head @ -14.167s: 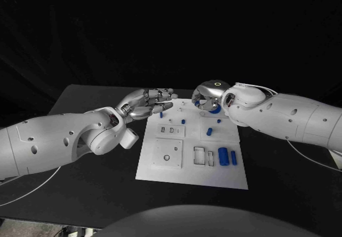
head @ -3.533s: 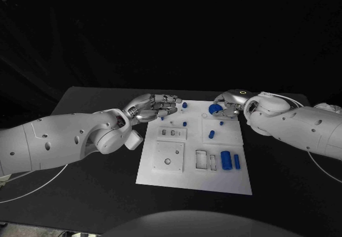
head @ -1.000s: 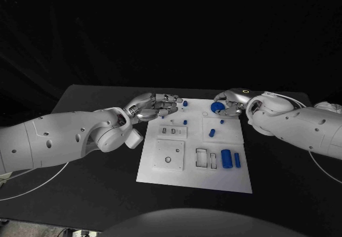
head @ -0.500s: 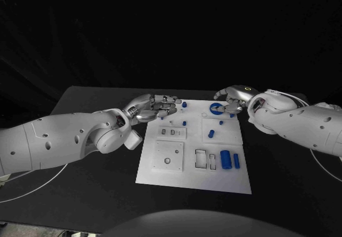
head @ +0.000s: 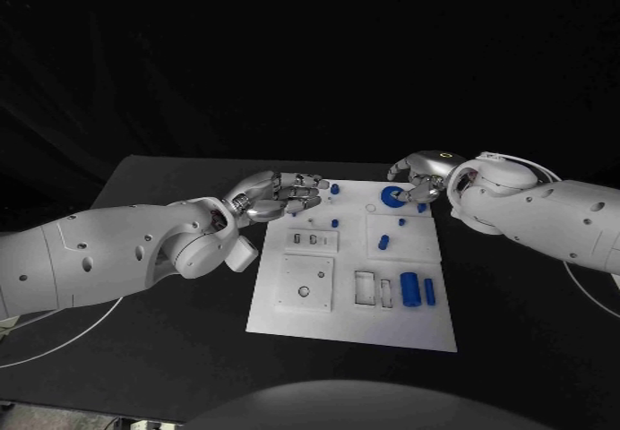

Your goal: Assemble the parts on the task board

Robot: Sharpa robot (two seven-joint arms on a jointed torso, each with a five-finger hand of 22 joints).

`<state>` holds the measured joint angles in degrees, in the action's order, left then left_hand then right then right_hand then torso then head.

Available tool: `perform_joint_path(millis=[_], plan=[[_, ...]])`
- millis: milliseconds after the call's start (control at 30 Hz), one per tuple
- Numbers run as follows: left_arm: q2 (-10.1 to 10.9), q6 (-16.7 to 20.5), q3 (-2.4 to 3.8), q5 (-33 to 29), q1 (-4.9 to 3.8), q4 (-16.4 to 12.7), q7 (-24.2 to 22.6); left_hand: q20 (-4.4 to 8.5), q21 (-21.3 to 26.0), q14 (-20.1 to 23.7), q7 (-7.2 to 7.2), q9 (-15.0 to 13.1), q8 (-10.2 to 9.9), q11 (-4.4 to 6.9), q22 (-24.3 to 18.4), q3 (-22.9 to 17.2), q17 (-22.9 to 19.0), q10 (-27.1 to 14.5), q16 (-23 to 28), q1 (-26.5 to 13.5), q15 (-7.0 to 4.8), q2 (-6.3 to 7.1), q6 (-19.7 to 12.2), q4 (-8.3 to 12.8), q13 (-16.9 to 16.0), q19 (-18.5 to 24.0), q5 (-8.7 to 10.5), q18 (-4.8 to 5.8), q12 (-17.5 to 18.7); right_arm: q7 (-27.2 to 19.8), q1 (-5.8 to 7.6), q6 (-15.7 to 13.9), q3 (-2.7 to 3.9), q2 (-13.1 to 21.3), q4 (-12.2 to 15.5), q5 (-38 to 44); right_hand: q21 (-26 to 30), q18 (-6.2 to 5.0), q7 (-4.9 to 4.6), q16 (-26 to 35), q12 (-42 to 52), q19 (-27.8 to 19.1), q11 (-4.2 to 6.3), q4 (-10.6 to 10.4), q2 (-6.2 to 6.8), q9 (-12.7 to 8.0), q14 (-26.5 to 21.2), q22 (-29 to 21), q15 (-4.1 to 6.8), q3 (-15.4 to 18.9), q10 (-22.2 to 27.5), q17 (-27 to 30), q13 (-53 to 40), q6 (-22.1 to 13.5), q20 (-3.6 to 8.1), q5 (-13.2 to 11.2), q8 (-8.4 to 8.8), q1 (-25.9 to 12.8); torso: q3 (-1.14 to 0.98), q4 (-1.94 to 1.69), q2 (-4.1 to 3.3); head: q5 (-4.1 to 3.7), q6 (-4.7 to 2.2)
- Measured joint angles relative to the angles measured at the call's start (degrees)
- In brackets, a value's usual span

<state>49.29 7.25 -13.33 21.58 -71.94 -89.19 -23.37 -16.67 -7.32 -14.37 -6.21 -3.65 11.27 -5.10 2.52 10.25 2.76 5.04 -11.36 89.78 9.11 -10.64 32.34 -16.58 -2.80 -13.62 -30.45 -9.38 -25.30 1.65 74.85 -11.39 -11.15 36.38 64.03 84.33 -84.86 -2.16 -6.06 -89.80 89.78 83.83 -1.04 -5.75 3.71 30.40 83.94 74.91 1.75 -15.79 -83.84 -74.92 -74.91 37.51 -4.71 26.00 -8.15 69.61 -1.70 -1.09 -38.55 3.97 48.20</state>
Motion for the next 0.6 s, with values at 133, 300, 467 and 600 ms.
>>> perform_joint_path(millis=[133, 300, 467, 600], plan=[[0.0, 0.0, 0.0, 0.0, 0.0, -0.1, 0.1, 0.0, 0.0, 0.0, 0.0, 0.0, 0.0, 0.0, 0.0, 0.0, 0.0, 0.0, 0.0, 0.0, 0.0, 0.0, 0.0, 0.0, 0.0, 0.0, 0.0, 0.0, 0.0, 1.4, 0.18, 1.9, 0.0, -0.2, 0.1, 1.2, -0.2, 0.01, -0.05, 0.0, 0.0, 0.2, -0.21, 0.9, 0.0, 1.7, 0.2, 0.0, -0.2, 0.9, -0.2, 0.0, 0.0, -0.1, -0.2, -6.0, -0.96, 0.0, -0.02, 0.0, -0.01, 0.07, 0.19], [0.1, 0.0, 0.0, 0.0, 0.0, -0.2, 0.1, 0.0, 0.0, 0.0, 0.0, 0.0, 0.0, 0.0, 0.0, 0.0, 0.0, 0.0, 0.0, 0.0, 0.0, 0.0, 0.0, 0.0, 0.0, 0.0, 0.0, 0.0, 0.0, 2.6, 0.25, 3.5, 0.01, -0.2, 0.1, 2.4, -0.2, 0.01, -0.31, 0.0, 0.0, 0.2, -0.21, 0.7, 0.61, 3.9, 0.0, 0.0, -0.43, 1.5, -0.2, 0.0, 0.0, 1.0, -0.2, 1.0, -2.26, -0.6, 0.0, 0.1, -0.01, 0.13, 0.44], [0.1, 0.0, 0.0, 0.0, -0.01, -0.2, 0.2, 0.0, 0.0, 0.0, 0.0, 0.0, 0.0, 0.0, 0.0, 0.0, 0.0, 0.0, 0.0, 0.0, 0.0, 0.0, 0.0, 0.0, 0.0, 0.0, 0.0, 0.0, 0.0, 3.2, 0.27, 4.2, 0.01, -0.2, 0.1, 3.0, -0.2, 0.0, -0.48, 0.0, 0.0, 0.1, -0.42, 0.2, 1.37, 4.9, 0.0, 0.0, -0.43, 2.0, 0.0, 0.0, 0.0, -0.3, -0.34, 1.9, -2.26, -1.4, 0.0, 0.15, 0.06, 0.09, 0.62], [0.0, -0.1, 0.0, -0.1, -0.01, -0.2, 0.2, 0.0, 0.0, 0.0, 0.0, 0.0, 0.0, 0.0, 0.0, 0.0, 0.0, 0.0, 0.0, 0.0, 0.0, 0.0, 0.0, 0.0, 0.0, 0.0, 0.0, 0.0, 0.0, 3.6, 0.29, 4.5, 0.01, -0.1, 0.1, 3.3, -0.2, 0.0, -0.57, 0.0, 0.0, 0.0, -0.61, 0.4, 1.37, 5.6, 0.0, 0.0, -0.43, 2.1, -0.2, 0.0, 0.0, -1.2, -0.48, 1.1, -2.25, -1.4, -0.01, 0.13, 0.1, 0.02, 0.63]])
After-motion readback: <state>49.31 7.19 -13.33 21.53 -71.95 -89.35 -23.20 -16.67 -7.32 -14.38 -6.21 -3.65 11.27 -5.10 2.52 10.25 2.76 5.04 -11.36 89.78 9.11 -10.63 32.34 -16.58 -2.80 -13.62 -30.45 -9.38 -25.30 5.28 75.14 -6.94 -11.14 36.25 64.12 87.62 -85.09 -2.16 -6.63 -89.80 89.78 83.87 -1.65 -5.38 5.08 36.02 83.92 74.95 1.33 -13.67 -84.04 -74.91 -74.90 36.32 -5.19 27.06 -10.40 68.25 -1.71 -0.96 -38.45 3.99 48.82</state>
